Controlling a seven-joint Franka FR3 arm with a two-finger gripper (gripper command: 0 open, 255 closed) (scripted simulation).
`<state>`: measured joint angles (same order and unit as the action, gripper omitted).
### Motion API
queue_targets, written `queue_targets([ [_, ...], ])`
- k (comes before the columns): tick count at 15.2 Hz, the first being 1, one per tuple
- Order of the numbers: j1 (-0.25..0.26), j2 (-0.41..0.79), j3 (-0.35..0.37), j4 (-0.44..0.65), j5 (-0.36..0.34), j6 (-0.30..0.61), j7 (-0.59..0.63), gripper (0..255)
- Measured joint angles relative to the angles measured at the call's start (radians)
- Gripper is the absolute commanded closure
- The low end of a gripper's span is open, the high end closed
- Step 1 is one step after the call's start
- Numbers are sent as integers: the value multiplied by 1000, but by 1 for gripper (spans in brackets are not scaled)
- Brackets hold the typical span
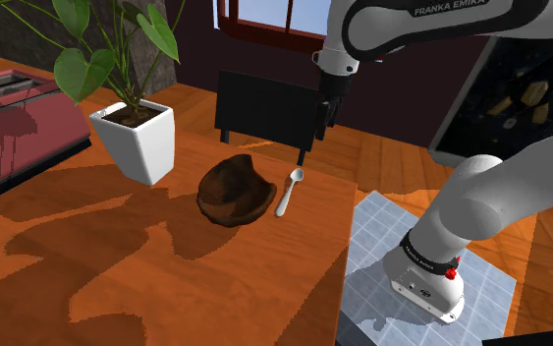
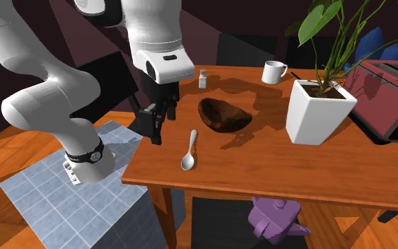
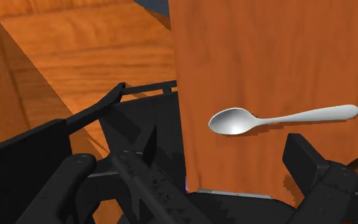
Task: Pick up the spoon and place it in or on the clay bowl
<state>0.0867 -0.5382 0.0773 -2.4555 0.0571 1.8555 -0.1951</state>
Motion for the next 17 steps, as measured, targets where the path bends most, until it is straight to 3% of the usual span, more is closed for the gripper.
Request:
queue_targets([
  [8,40,239,60,-37,-1,189,0,0],
  [17,42,311,68,-101,-5,315,-1,0],
])
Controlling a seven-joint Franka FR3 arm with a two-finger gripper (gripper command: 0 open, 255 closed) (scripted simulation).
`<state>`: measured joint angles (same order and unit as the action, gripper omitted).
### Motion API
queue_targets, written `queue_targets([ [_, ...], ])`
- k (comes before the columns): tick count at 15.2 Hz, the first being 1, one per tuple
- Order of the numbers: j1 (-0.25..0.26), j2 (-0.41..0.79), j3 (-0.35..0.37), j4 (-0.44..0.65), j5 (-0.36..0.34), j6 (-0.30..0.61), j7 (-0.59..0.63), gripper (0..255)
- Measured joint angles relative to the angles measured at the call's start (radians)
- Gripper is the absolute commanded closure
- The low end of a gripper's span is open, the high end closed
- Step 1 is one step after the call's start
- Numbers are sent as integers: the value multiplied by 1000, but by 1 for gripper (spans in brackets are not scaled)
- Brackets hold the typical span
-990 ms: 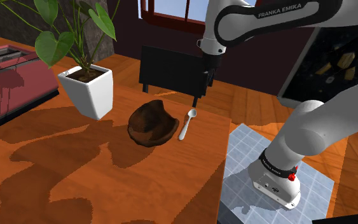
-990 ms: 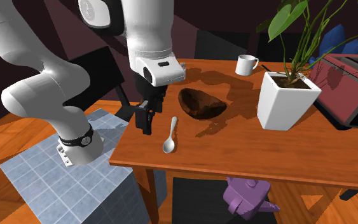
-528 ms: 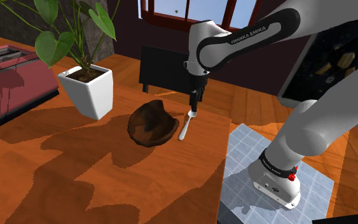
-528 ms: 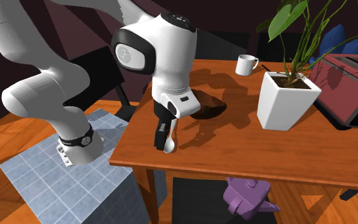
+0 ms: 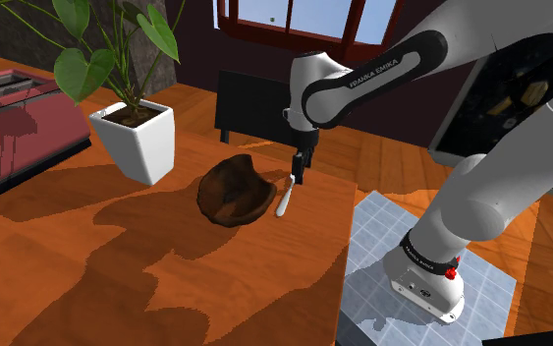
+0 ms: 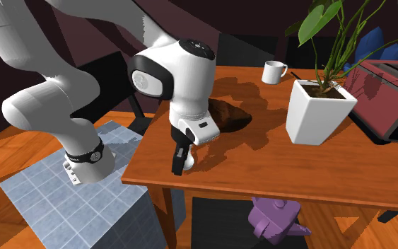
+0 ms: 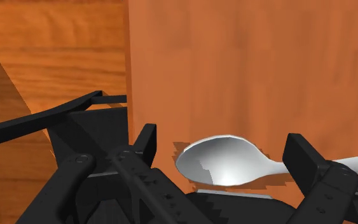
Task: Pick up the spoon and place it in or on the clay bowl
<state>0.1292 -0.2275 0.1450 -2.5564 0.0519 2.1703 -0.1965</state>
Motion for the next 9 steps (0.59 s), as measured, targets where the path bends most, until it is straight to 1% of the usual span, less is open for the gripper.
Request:
queue_targets([
  [5,1,3,1,-5,0,8,1,0],
  [6,1,3,1,-5,0,8,1,255],
  [9,1,3,1,-5,0,8,1,255],
])
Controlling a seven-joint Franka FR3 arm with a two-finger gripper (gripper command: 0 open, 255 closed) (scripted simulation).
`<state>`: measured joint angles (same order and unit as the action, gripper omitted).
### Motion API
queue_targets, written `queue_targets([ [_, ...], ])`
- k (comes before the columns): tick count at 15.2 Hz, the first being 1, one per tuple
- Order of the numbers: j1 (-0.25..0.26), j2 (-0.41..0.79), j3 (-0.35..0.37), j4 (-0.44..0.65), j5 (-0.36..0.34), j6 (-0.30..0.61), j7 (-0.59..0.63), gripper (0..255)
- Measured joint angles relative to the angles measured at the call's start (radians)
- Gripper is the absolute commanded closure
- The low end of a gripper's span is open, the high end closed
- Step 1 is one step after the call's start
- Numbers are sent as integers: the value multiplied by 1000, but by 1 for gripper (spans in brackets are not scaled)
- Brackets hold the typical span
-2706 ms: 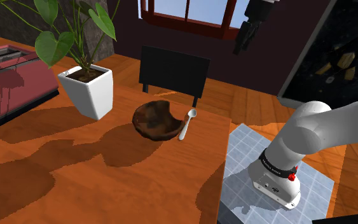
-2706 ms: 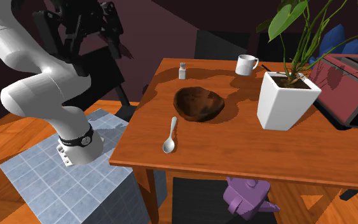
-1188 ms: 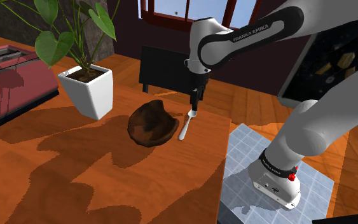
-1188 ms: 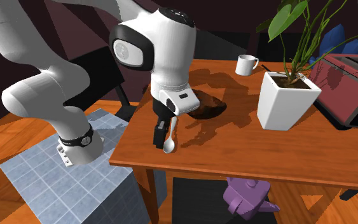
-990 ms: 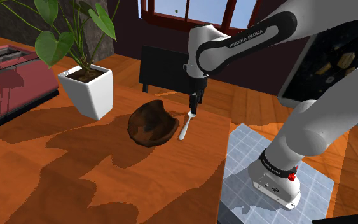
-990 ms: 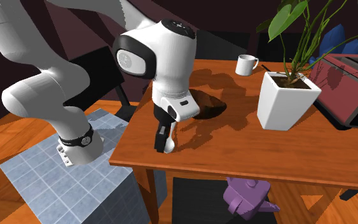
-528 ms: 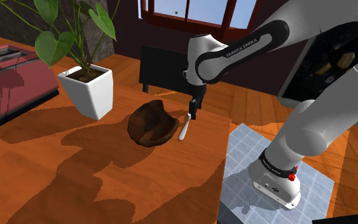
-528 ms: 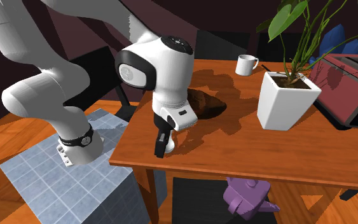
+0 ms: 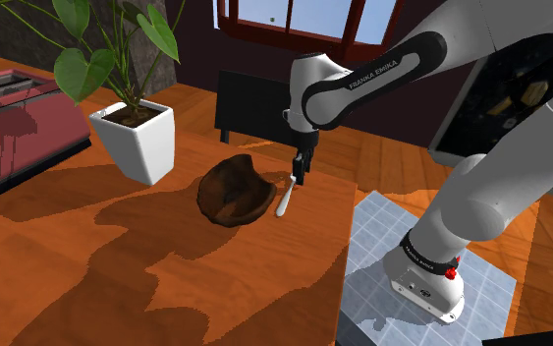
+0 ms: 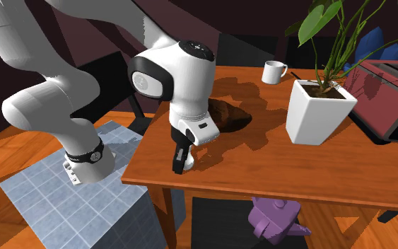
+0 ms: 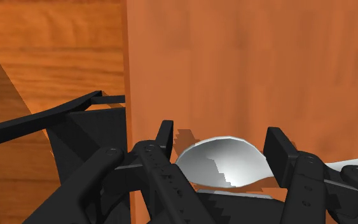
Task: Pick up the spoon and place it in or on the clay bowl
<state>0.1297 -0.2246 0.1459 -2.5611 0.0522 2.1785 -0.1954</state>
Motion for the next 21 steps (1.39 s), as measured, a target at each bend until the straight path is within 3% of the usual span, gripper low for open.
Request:
queue_targets([
  [8,0,-4,0,4,1,-8,0,255],
  [21,2,-106,-8,90,6,-195,-5,255],
])
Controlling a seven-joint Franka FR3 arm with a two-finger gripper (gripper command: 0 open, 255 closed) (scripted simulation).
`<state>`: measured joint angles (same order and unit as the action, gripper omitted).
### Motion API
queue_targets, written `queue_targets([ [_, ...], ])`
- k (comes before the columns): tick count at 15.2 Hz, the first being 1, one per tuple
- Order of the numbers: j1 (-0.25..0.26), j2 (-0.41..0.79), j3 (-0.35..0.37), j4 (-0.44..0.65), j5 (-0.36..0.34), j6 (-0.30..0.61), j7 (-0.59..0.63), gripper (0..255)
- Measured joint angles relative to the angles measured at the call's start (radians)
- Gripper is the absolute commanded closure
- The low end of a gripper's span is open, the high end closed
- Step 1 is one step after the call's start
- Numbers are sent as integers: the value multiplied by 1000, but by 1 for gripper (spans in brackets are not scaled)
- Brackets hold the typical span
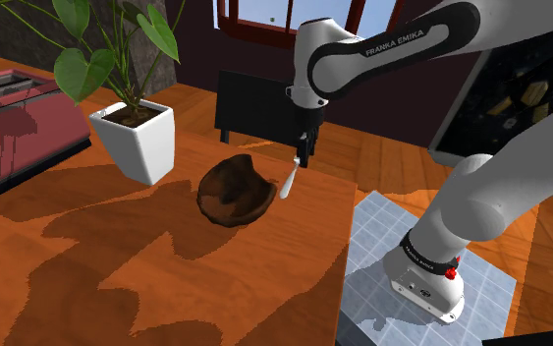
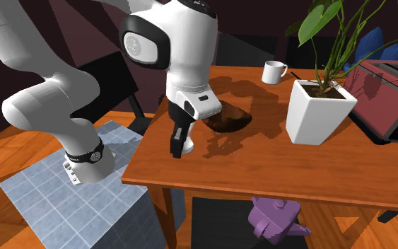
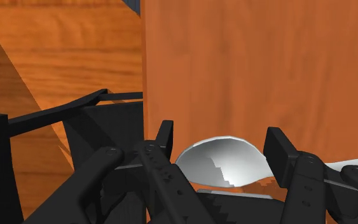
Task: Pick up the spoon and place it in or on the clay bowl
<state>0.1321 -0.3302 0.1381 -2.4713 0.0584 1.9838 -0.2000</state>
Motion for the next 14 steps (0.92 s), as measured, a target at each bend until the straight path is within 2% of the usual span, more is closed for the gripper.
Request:
queue_targets([
  [14,-3,-62,-12,142,-3,-204,-5,255],
])
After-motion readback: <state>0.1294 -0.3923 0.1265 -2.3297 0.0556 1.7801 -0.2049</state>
